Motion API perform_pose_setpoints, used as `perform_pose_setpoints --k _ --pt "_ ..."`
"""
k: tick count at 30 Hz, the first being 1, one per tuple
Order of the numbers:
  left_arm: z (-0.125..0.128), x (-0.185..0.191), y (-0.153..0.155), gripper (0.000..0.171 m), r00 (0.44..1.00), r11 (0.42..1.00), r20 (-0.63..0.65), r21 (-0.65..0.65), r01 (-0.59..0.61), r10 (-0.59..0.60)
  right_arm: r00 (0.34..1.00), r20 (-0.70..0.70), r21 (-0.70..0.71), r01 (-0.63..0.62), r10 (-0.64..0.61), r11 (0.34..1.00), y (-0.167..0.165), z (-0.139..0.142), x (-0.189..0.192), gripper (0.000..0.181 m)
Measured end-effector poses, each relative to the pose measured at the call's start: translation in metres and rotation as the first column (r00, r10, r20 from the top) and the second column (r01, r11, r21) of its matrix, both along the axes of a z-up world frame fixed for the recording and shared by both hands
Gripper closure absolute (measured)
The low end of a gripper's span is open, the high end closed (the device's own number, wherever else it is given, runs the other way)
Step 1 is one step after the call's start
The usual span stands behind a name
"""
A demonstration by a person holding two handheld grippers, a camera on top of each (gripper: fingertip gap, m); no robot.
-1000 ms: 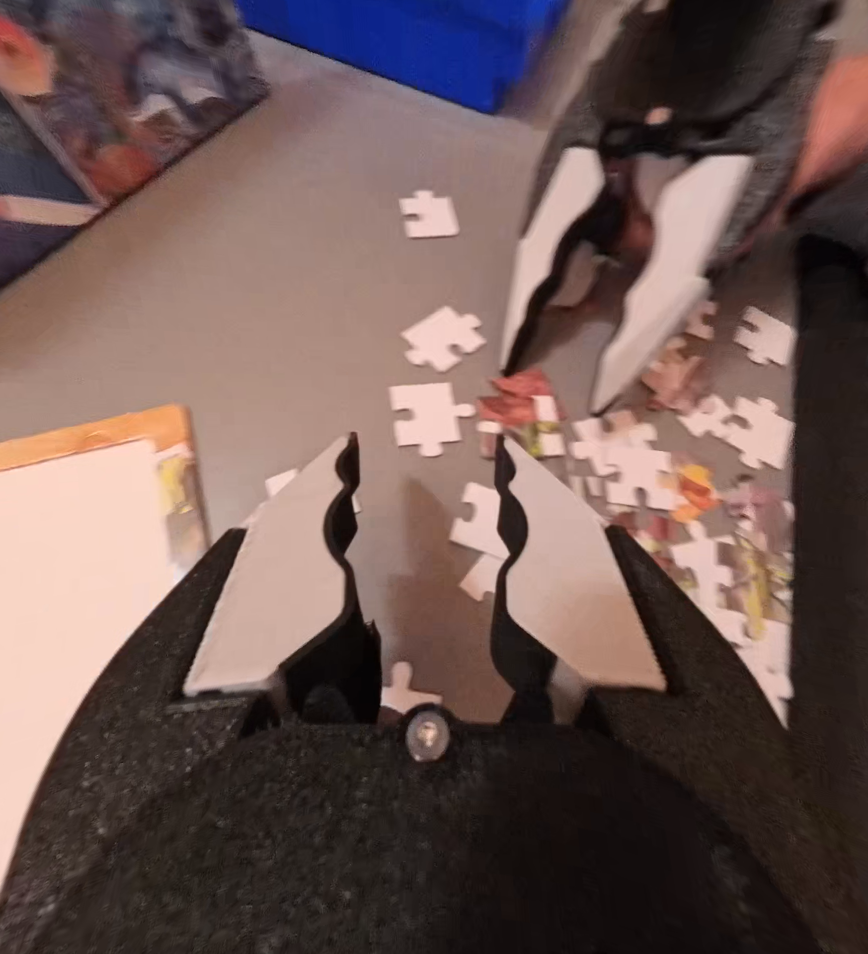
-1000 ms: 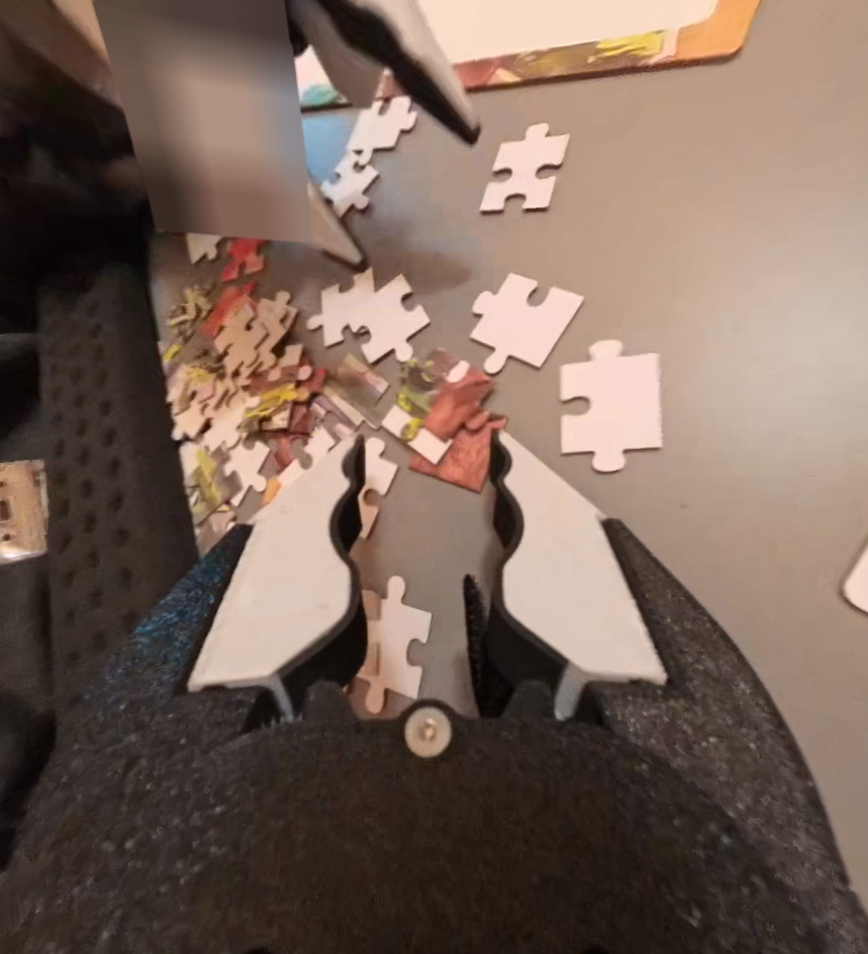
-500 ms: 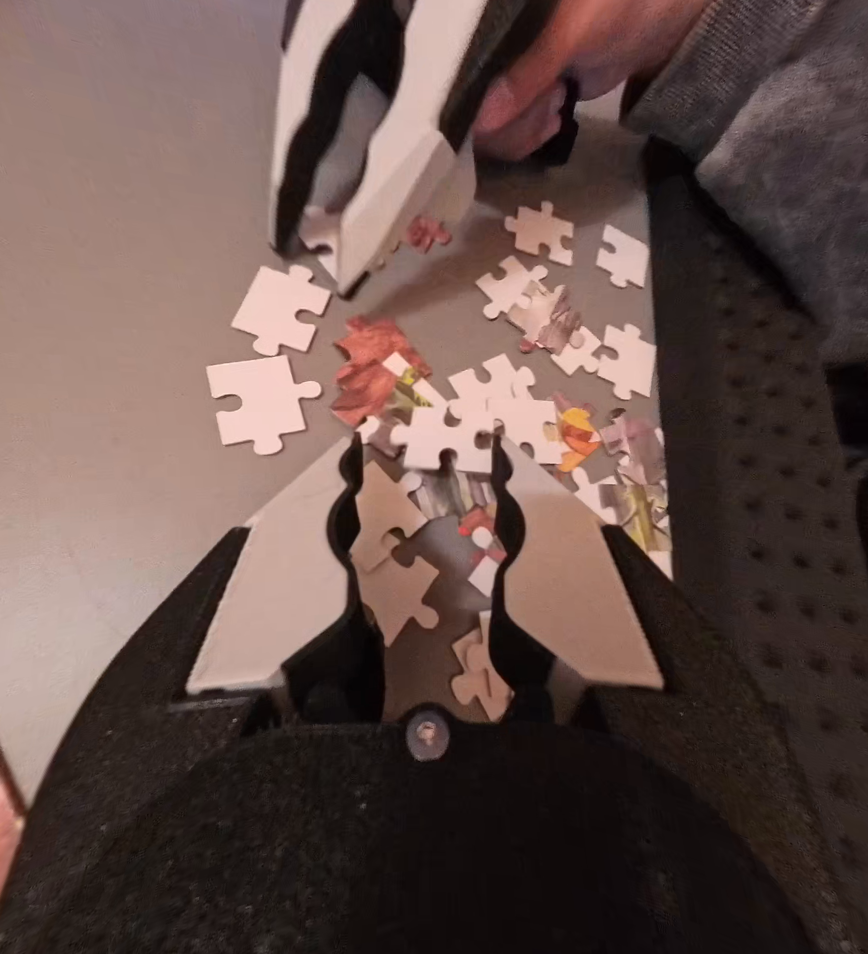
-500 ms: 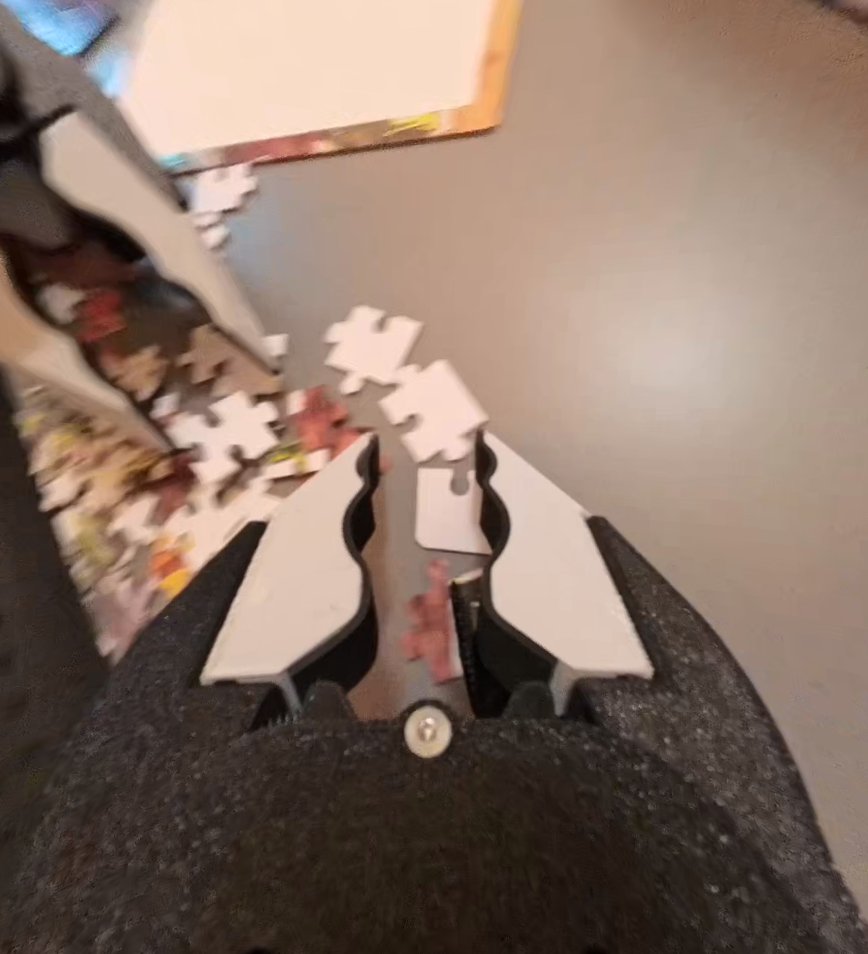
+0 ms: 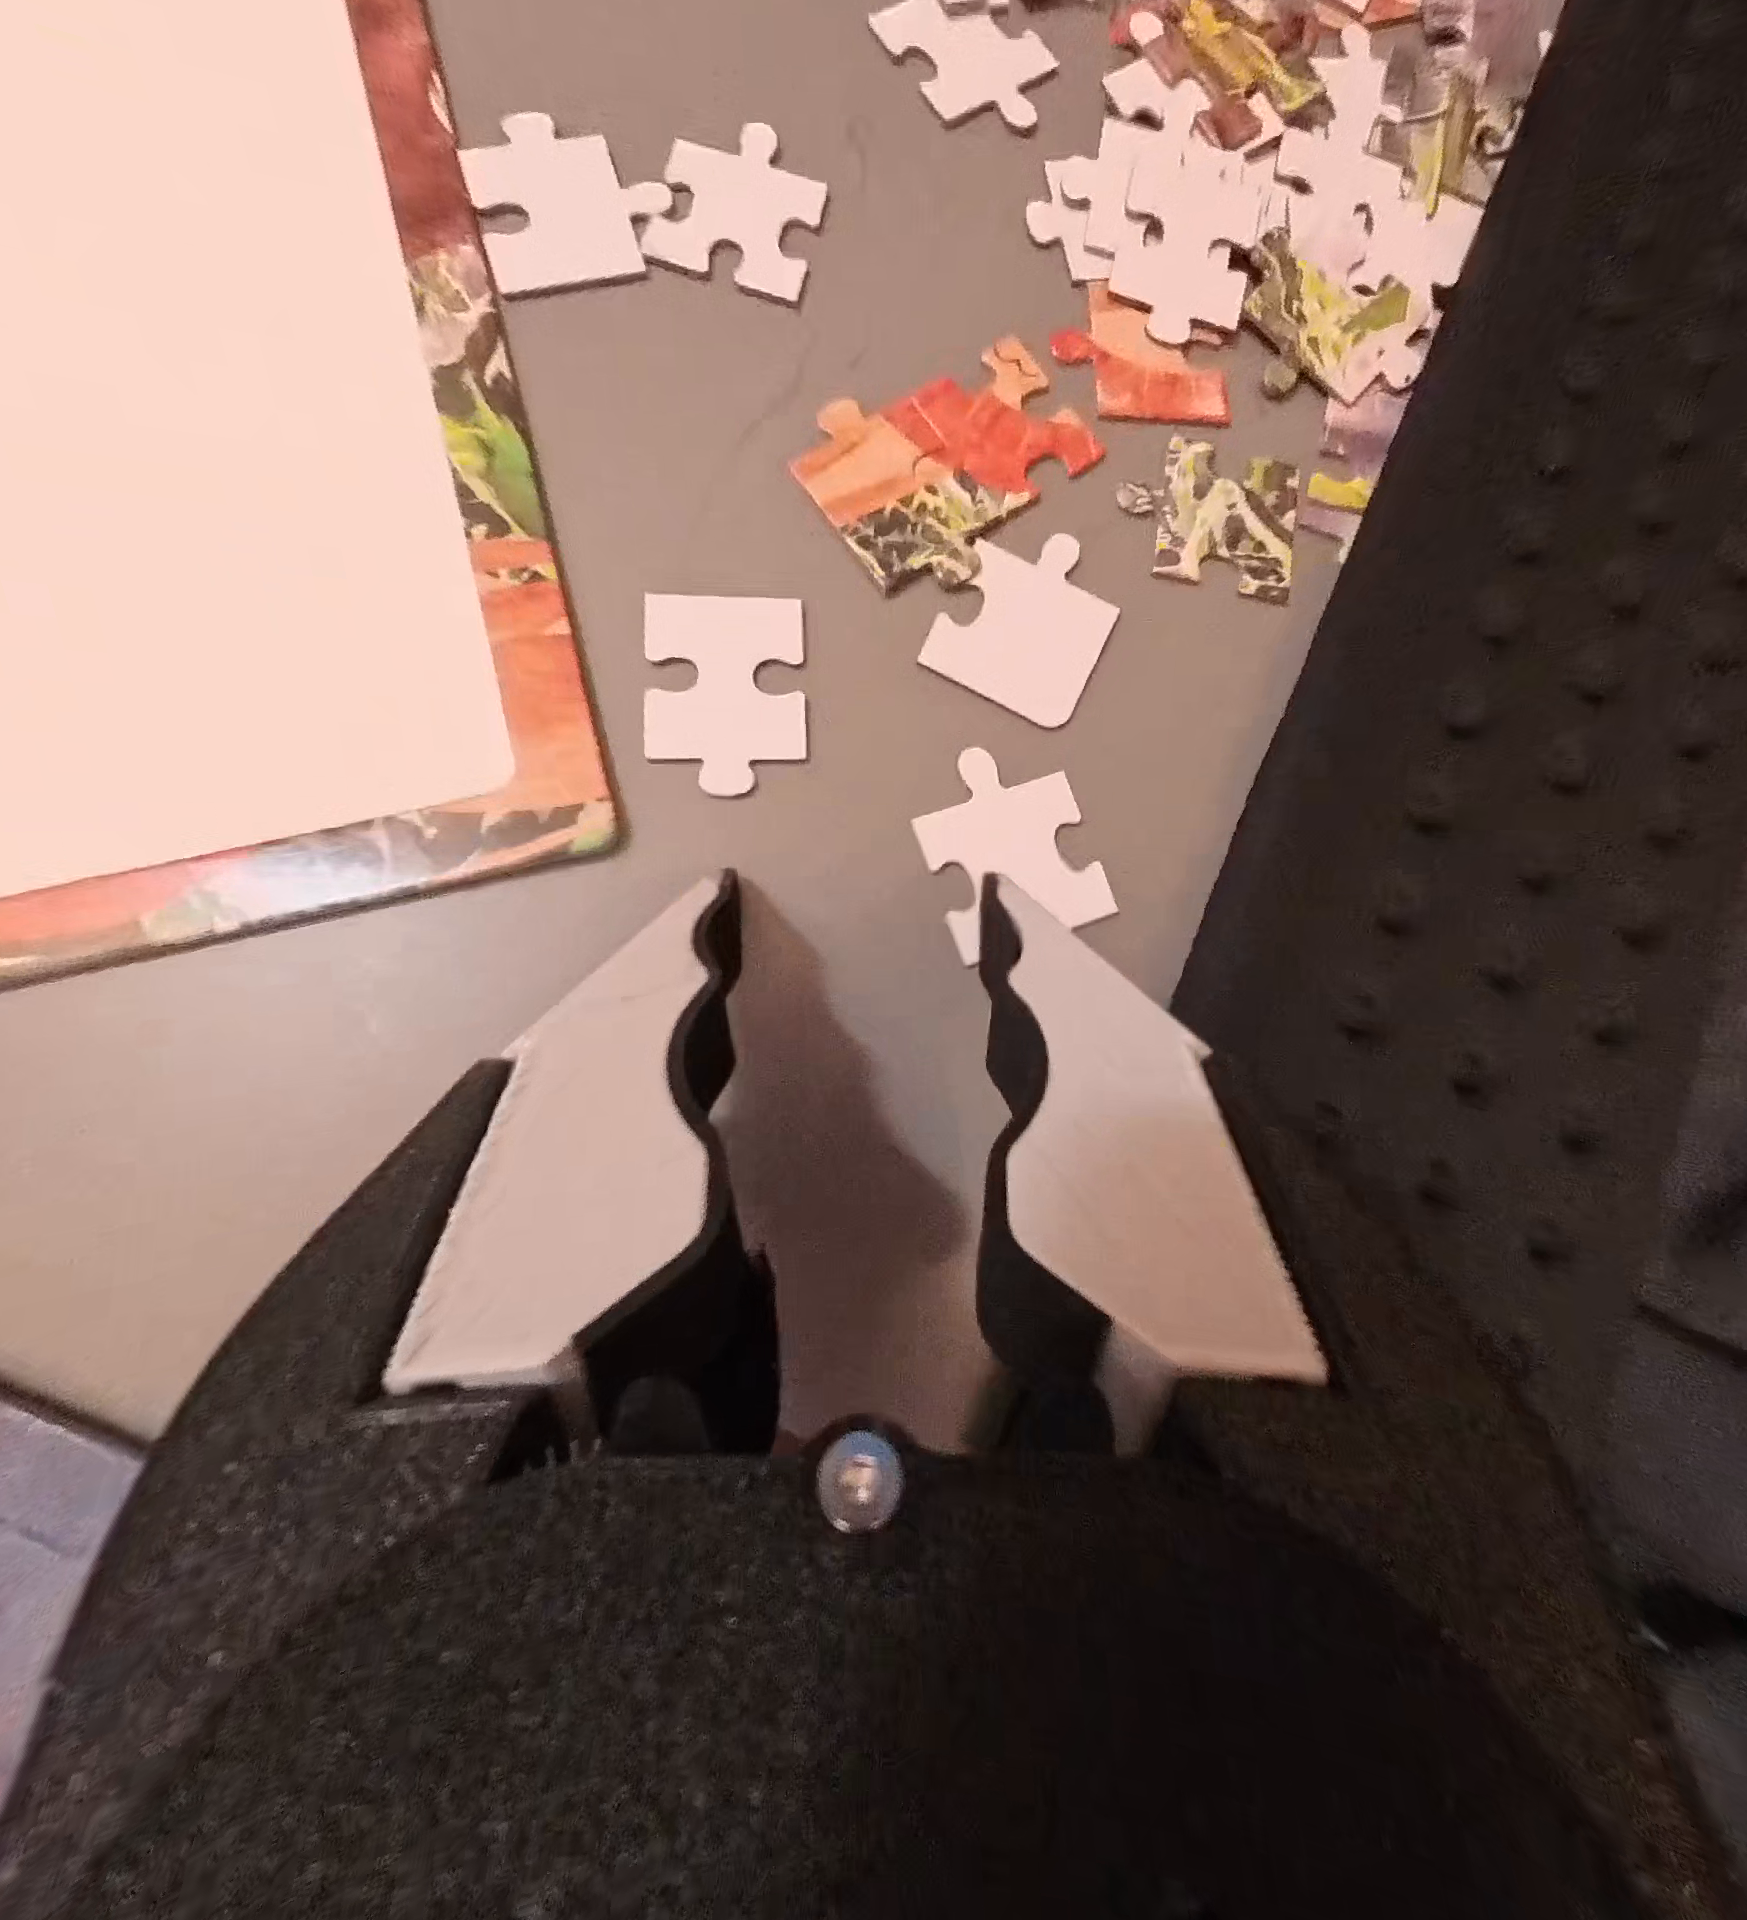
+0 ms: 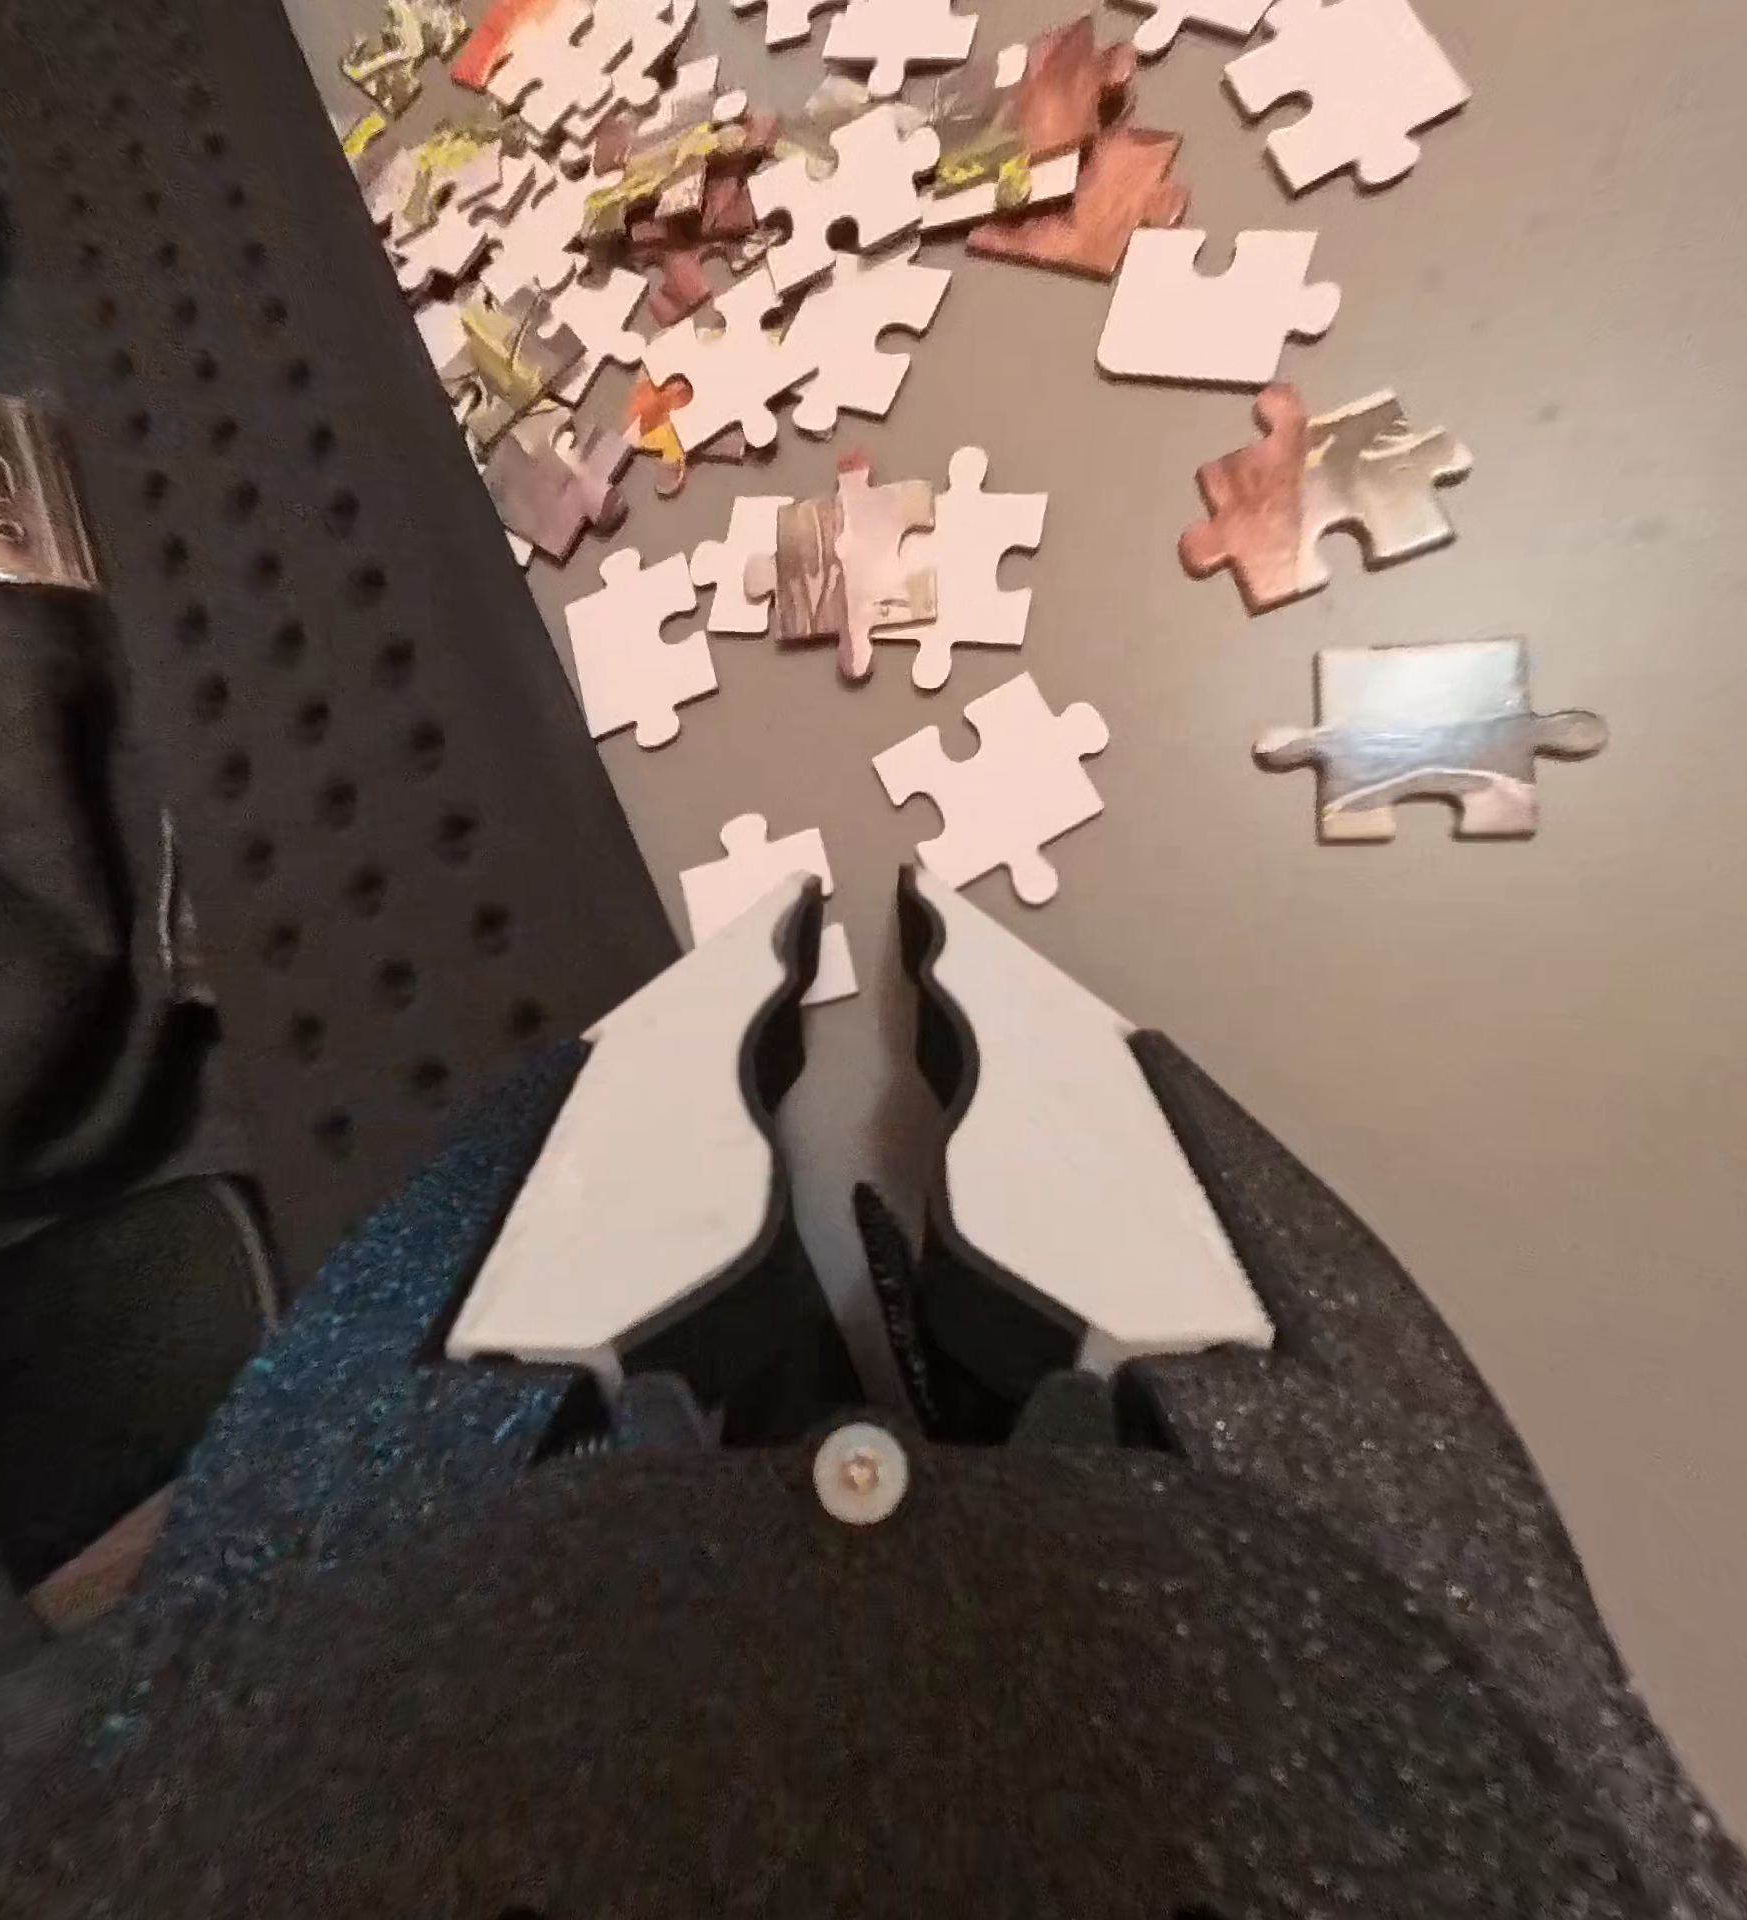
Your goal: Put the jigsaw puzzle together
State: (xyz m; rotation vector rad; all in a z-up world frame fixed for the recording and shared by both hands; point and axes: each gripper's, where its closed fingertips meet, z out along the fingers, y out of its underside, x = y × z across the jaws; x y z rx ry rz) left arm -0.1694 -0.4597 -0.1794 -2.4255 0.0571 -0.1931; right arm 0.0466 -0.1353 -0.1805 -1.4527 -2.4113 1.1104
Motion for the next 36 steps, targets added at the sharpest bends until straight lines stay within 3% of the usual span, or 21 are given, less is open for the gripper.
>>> perform_pose_setpoints --k 2,5,8,11,15,18,22,26,28,32,36 --pt "-0.001 0.002 0.010 0.132 1.000 1.000 0.005 0.004 0.002 -0.002 1.000 -0.016 0.044 -0.015 0.016 0.999 0.001 -0.003 -0.009 0.181" --pt "-0.003 0.002 0.042 0.139 0.997 1.000 -0.073 0.012 0.003 -0.002 0.999 -0.047 0.104 -0.002 0.007 0.995 -0.002 -0.003 -0.040 0.181" --pt "-0.003 0.022 0.084 0.138 0.992 0.996 -0.098 0.032 0.078 -0.074 0.992 -0.124 0.207 0.028 -0.002 0.978 -0.009 0.000 -0.084 0.181" --pt "0.000 0.031 0.108 0.134 0.984 0.992 -0.137 0.042 0.117 -0.110 0.979 -0.194 0.170 -0.034 0.067 0.985 -0.054 0.022 -0.114 0.177" --pt "0.006 0.026 0.111 0.130 0.987 0.993 -0.138 0.070 0.094 -0.083 0.953 -0.263 0.107 -0.125 0.149 0.986 -0.130 0.045 -0.143 0.146" --pt "0.000 0.029 0.115 0.125 0.983 0.992 -0.148 0.040 0.117 -0.110 0.937 -0.250 0.195 -0.199 0.245 0.960 -0.169 0.030 -0.159 0.140" --pt "-0.002 0.044 0.118 0.145 0.971 0.984 -0.173 0.041 0.175 -0.166 0.940 -0.173 0.262 -0.243 0.293 0.934 -0.188 0.005 -0.165 0.131" --pt "-0.002 0.045 0.118 0.152 0.982 0.989 -0.157 0.084 0.122 -0.107 0.958 -0.124 0.197 -0.232 0.258 0.953 -0.197 0.000 -0.164 0.131" --pt "0.001 0.042 0.121 0.171 0.987 0.989 -0.144 0.124 0.084 -0.066 0.965 -0.109 0.167 -0.218 0.238 0.961 -0.200 0.001 -0.166 0.131" --pt "0.015 0.027 0.122 0.171 0.993 0.982 -0.110 0.187 -0.010 0.031 0.974 -0.133 0.168 -0.162 0.186 0.972 -0.198 0.005 -0.176 0.140" --pt "0.025 0.011 0.119 0.171 0.992 0.972 -0.068 0.218 -0.090 0.107 0.961 -0.160 0.135 -0.206 0.226 0.969 -0.211 0.012 -0.174 0.166"
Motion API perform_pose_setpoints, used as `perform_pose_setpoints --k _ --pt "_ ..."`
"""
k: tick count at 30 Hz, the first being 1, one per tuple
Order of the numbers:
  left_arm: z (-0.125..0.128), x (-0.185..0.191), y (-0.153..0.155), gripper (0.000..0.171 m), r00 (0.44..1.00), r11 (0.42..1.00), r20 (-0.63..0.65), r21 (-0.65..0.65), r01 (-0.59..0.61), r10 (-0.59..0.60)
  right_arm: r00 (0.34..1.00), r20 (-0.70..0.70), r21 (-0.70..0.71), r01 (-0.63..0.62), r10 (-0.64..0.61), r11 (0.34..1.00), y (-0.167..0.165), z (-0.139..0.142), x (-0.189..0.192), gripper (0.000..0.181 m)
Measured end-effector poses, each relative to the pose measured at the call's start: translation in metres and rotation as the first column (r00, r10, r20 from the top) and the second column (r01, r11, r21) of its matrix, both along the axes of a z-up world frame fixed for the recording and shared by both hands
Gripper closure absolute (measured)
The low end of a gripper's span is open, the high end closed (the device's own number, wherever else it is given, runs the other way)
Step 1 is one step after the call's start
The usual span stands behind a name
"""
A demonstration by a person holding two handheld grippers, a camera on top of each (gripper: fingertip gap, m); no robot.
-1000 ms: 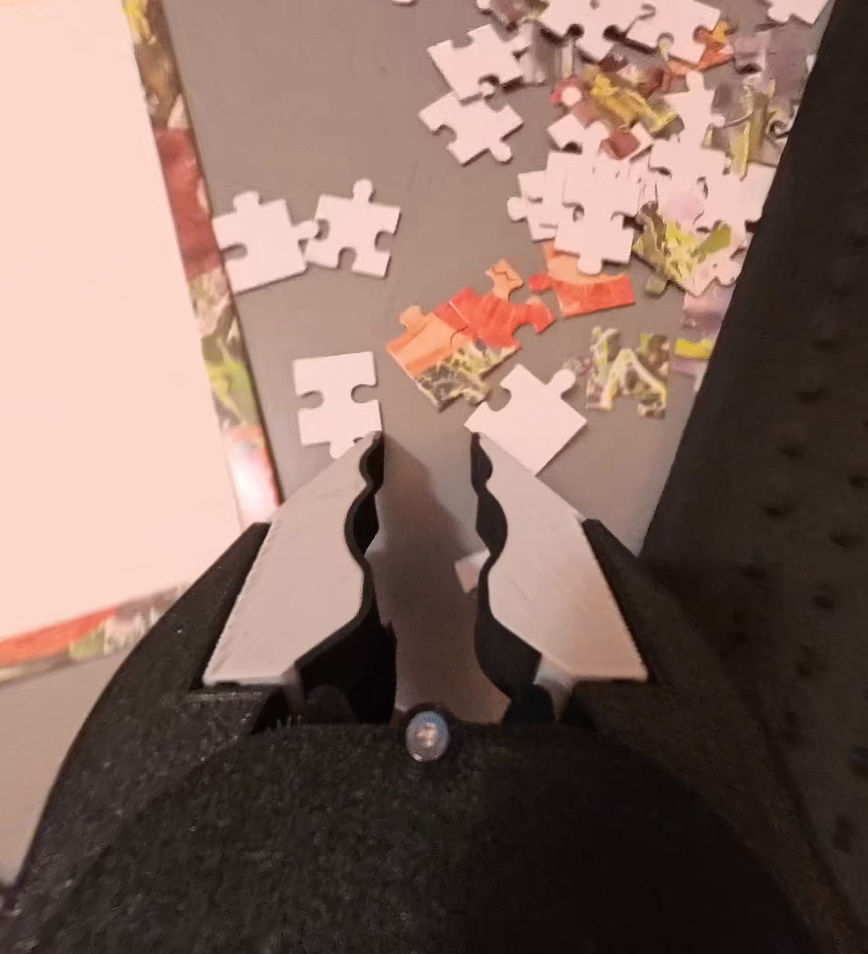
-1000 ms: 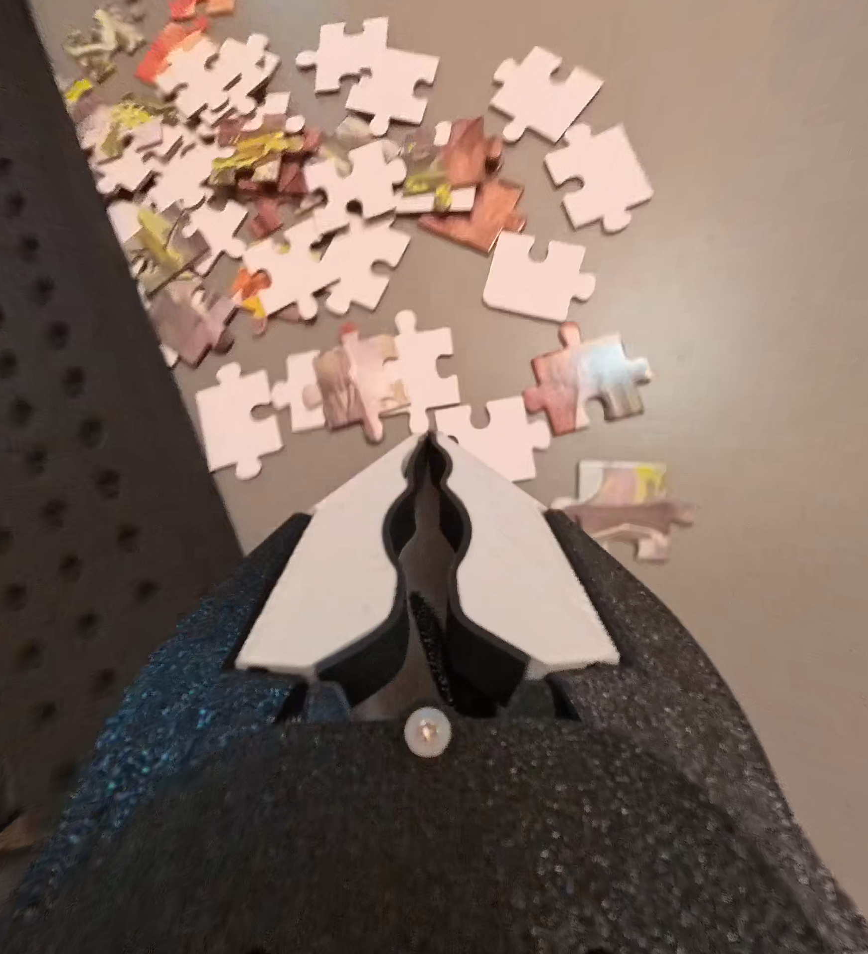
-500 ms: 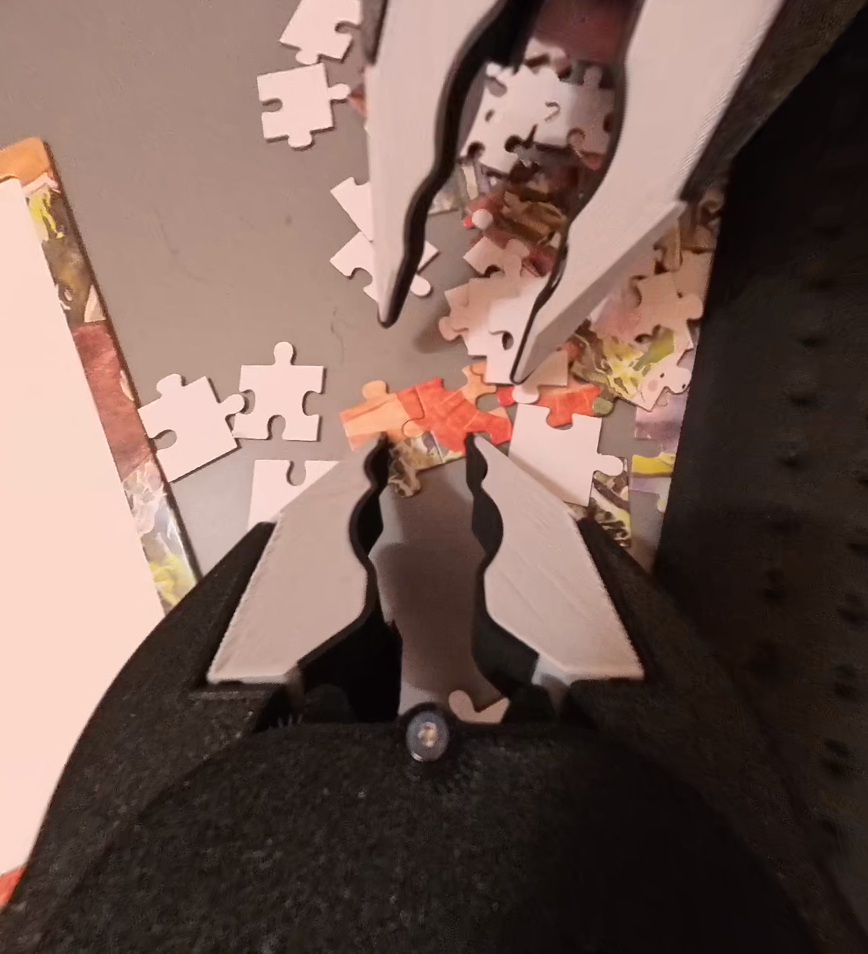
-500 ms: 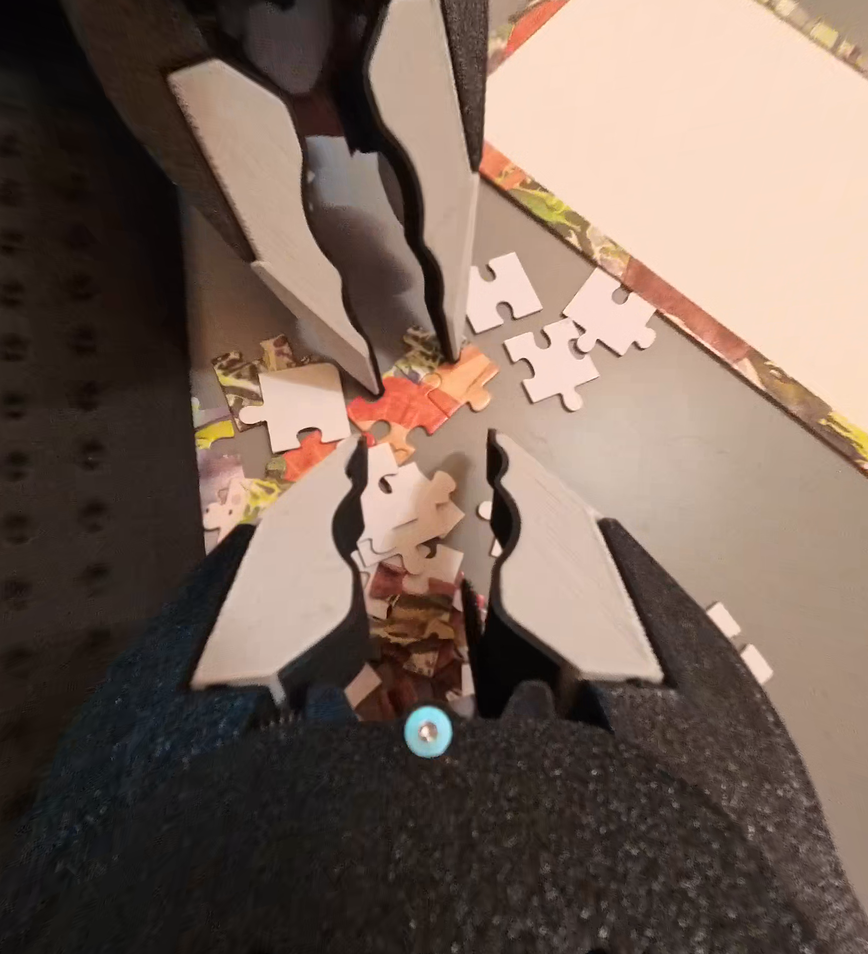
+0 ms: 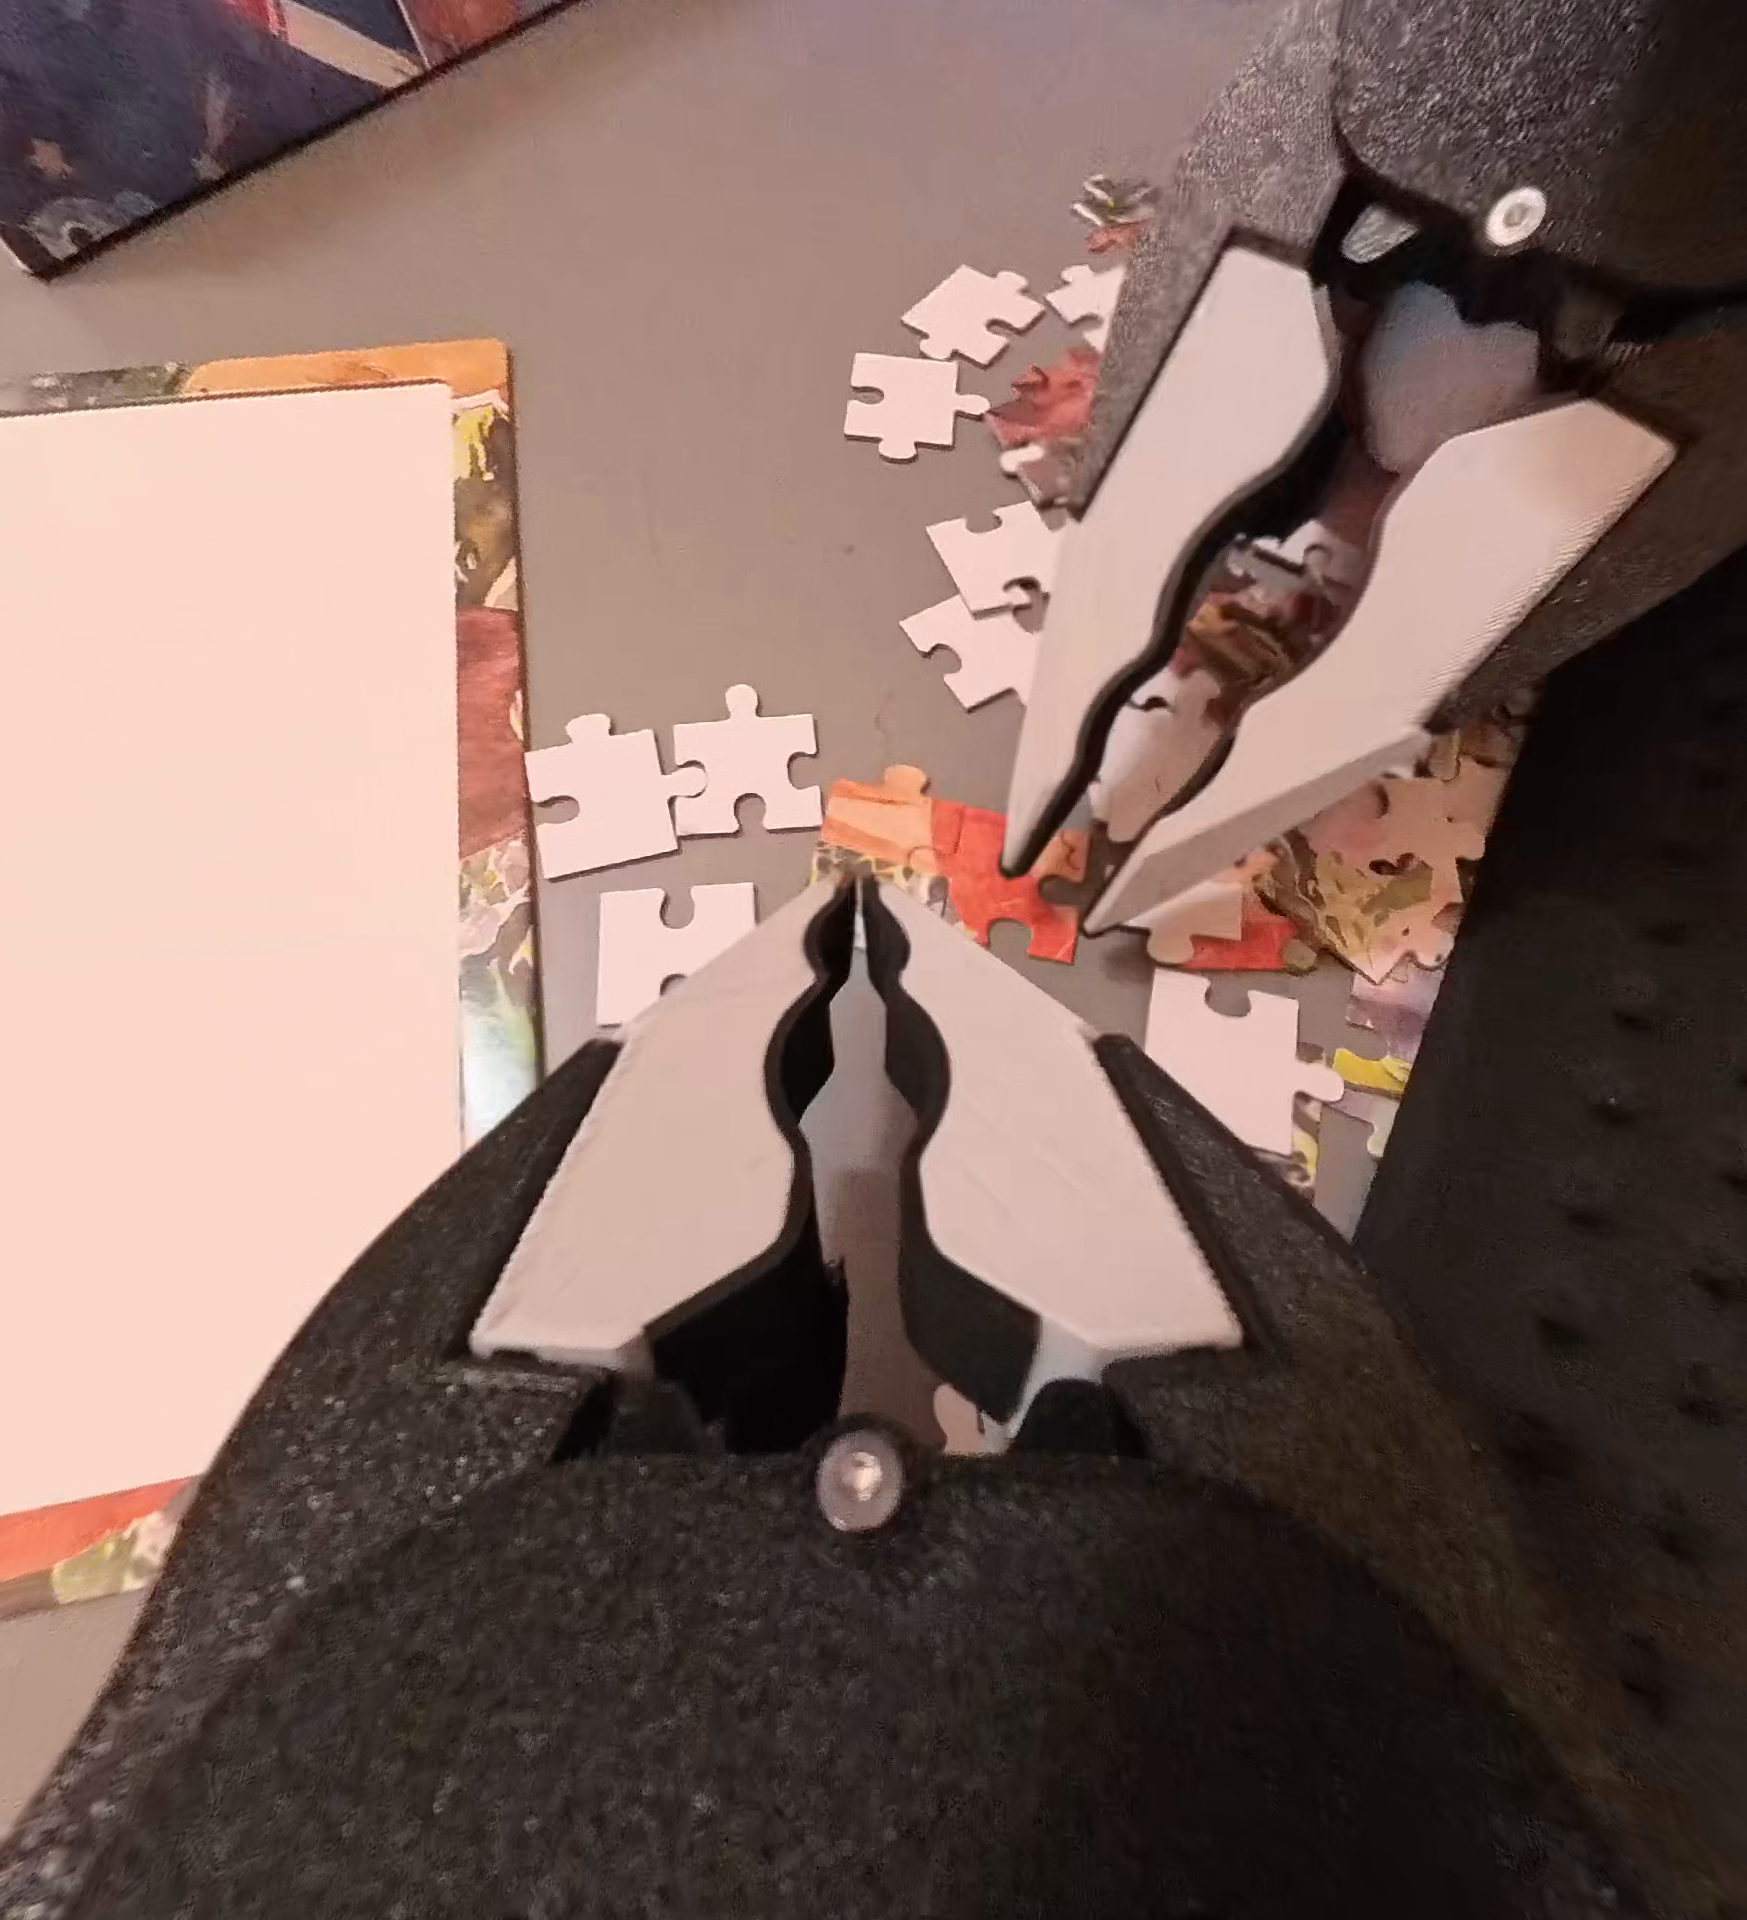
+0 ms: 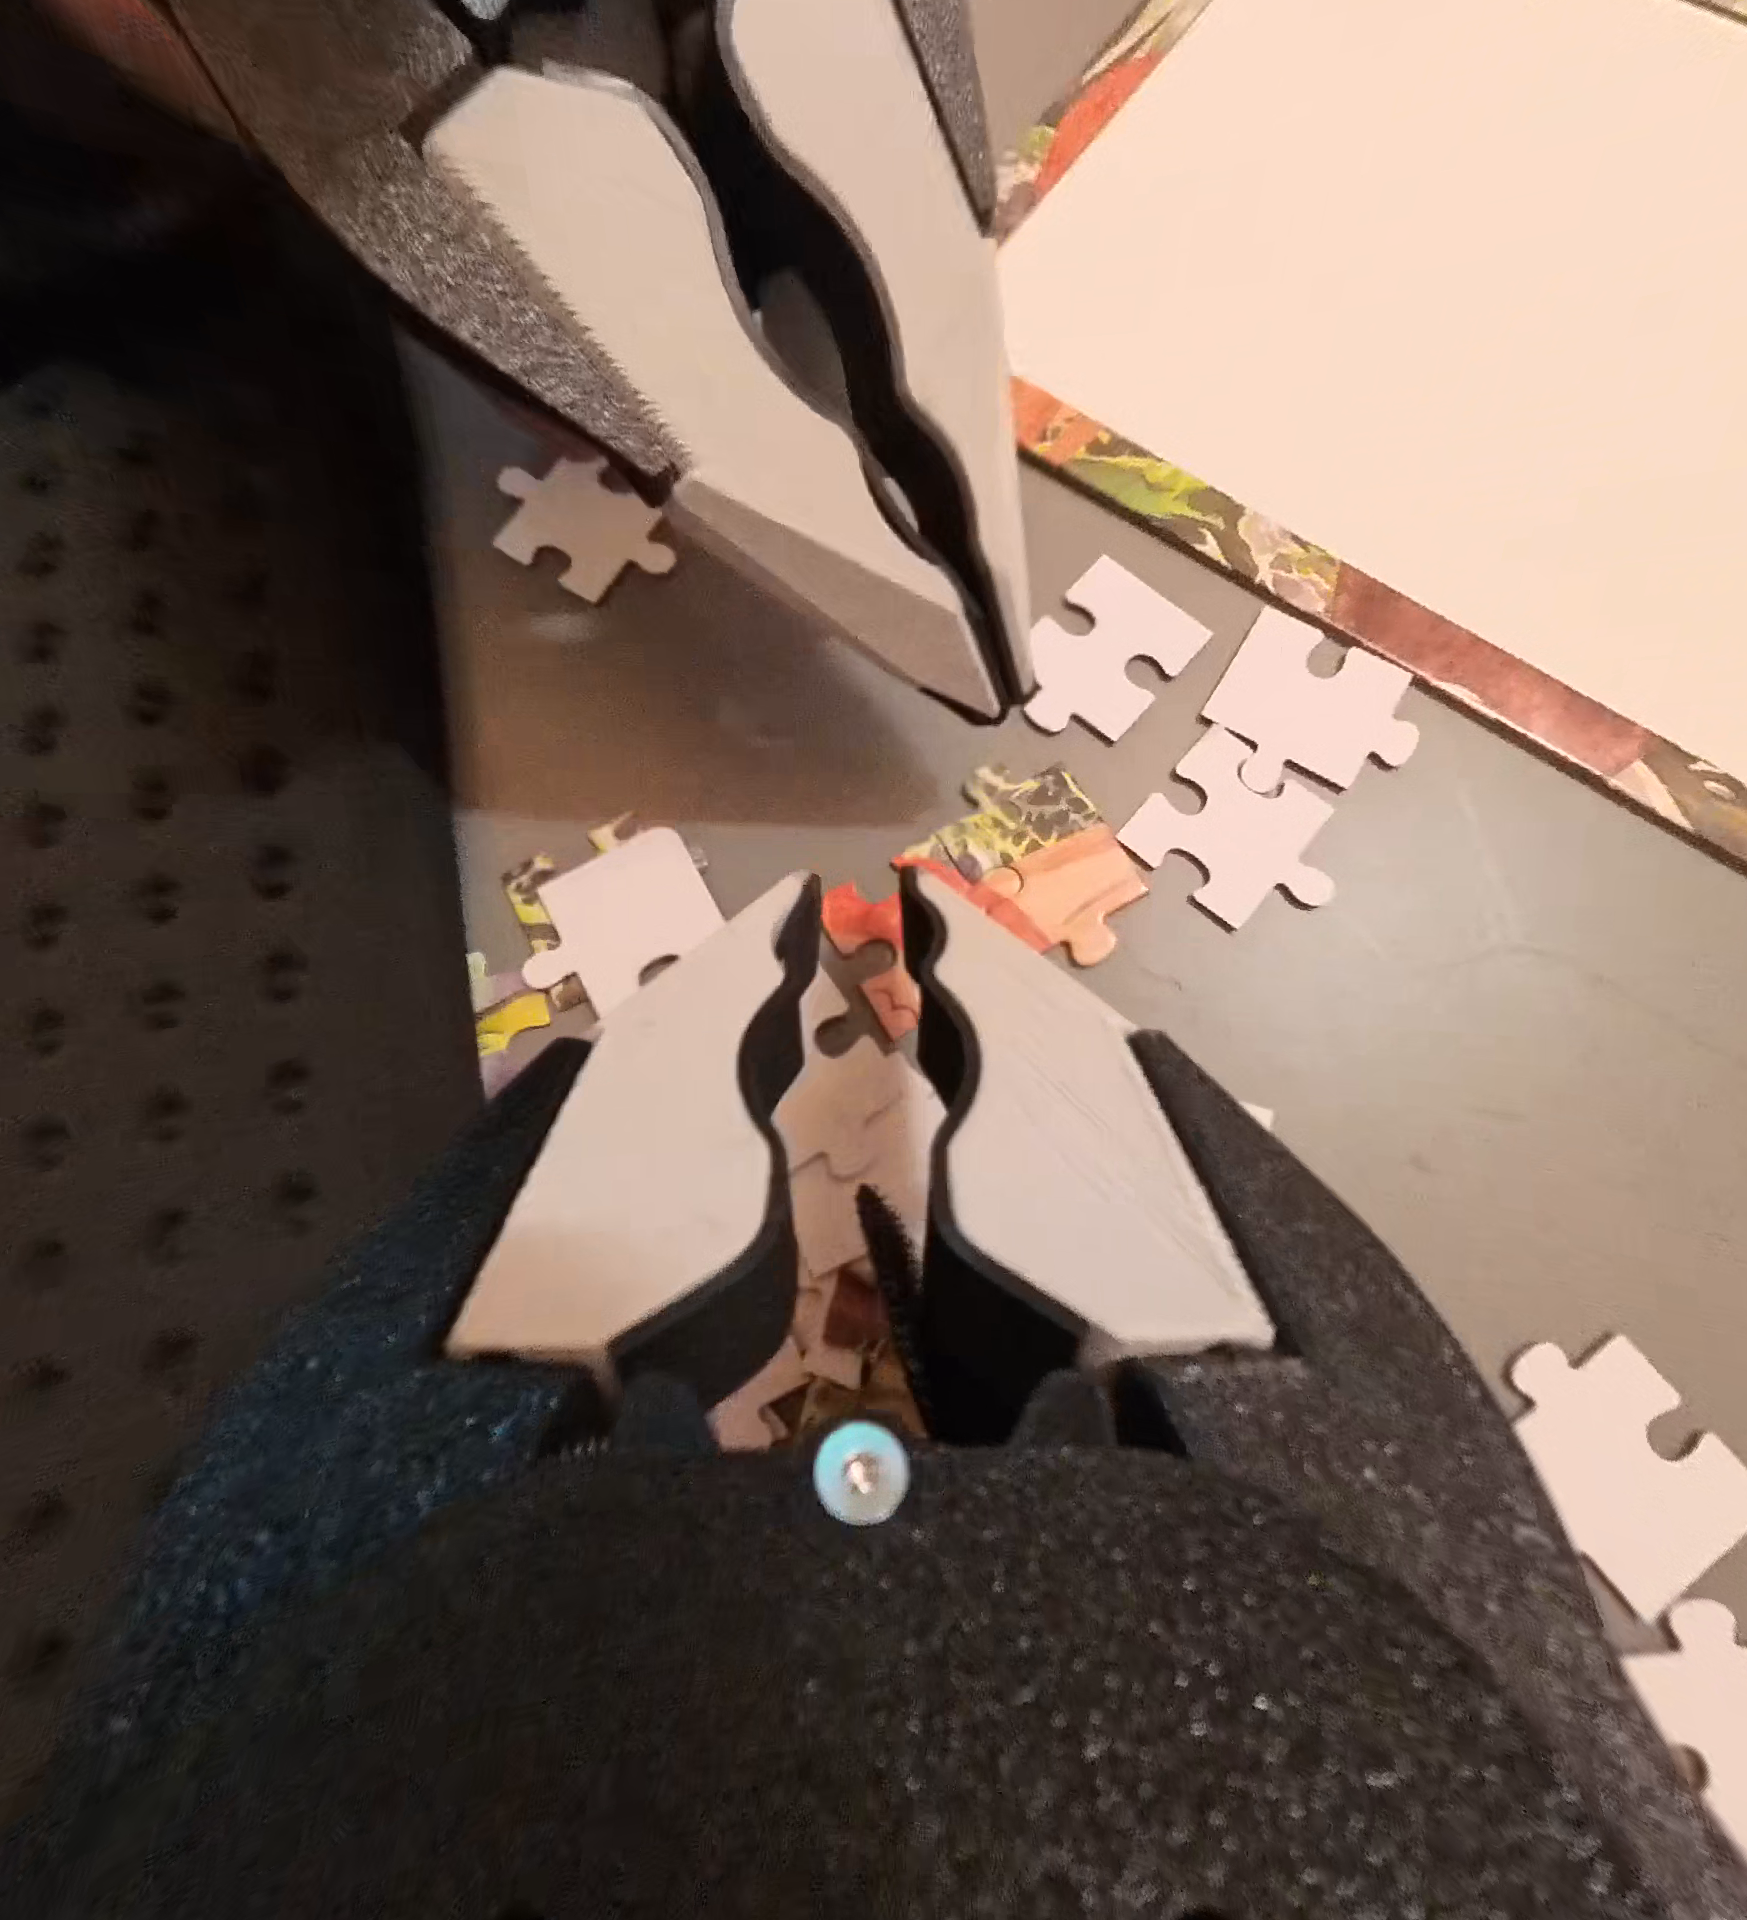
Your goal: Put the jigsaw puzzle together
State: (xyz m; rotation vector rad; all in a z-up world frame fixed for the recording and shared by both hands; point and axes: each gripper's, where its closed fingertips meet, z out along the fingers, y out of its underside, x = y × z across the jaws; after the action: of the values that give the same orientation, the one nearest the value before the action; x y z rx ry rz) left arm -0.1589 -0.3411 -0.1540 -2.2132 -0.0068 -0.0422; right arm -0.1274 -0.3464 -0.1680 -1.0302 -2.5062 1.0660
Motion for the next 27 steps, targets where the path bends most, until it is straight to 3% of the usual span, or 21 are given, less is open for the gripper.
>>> perform_pose_setpoints --k 2,4,7,11,19,21,22,23,27 --pt "-0.009 0.003 -0.002 0.145 0.999 0.998 0.009 -0.045 0.037 -0.036 1.000 -0.020 0.111 0.010 -0.008 0.994 0.007 -0.014 -0.004 0.181" --pt "-0.022 0.007 -0.002 0.112 0.994 0.989 -0.052 -0.117 0.086 -0.092 1.000 -0.025 0.093 0.020 -0.018 0.995 0.008 -0.014 -0.004 0.181" --pt "-0.025 0.017 0.003 0.093 0.979 0.976 -0.083 -0.133 0.173 -0.185 1.000 -0.002 0.048 0.024 -0.024 0.999 0.008 -0.014 -0.003 0.181" --pt "-0.028 0.026 0.010 0.090 0.972 0.963 0.025 -0.134 0.233 -0.232 1.000 0.003 0.031 0.023 -0.023 0.999 0.008 -0.014 -0.003 0.181" --pt "-0.021 0.033 0.009 0.087 0.960 0.960 0.110 -0.083 0.267 -0.258 0.999 0.010 -0.011 0.031 -0.031 0.999 0.009 -0.014 -0.003 0.181" --pt "-0.007 0.035 0.012 0.091 0.953 0.962 0.140 -0.007 0.273 -0.269 0.999 0.008 -0.012 0.031 -0.031 0.999 0.009 -0.014 -0.003 0.181" --pt "0.006 0.040 0.013 0.110 0.939 0.956 0.180 0.058 0.286 -0.292 0.999 0.008 -0.013 0.031 -0.031 0.999 0.009 -0.014 -0.003 0.181" --pt "0.019 0.045 0.012 0.114 0.917 0.946 0.233 0.120 0.303 -0.323 0.999 0.008 -0.015 0.031 -0.031 0.999 0.009 -0.014 -0.003 0.181" --pt "0.027 0.030 0.007 0.104 0.940 0.957 0.199 0.142 0.251 -0.276 1.000 0.001 -0.015 0.029 -0.029 0.999 0.009 -0.014 -0.003 0.181"
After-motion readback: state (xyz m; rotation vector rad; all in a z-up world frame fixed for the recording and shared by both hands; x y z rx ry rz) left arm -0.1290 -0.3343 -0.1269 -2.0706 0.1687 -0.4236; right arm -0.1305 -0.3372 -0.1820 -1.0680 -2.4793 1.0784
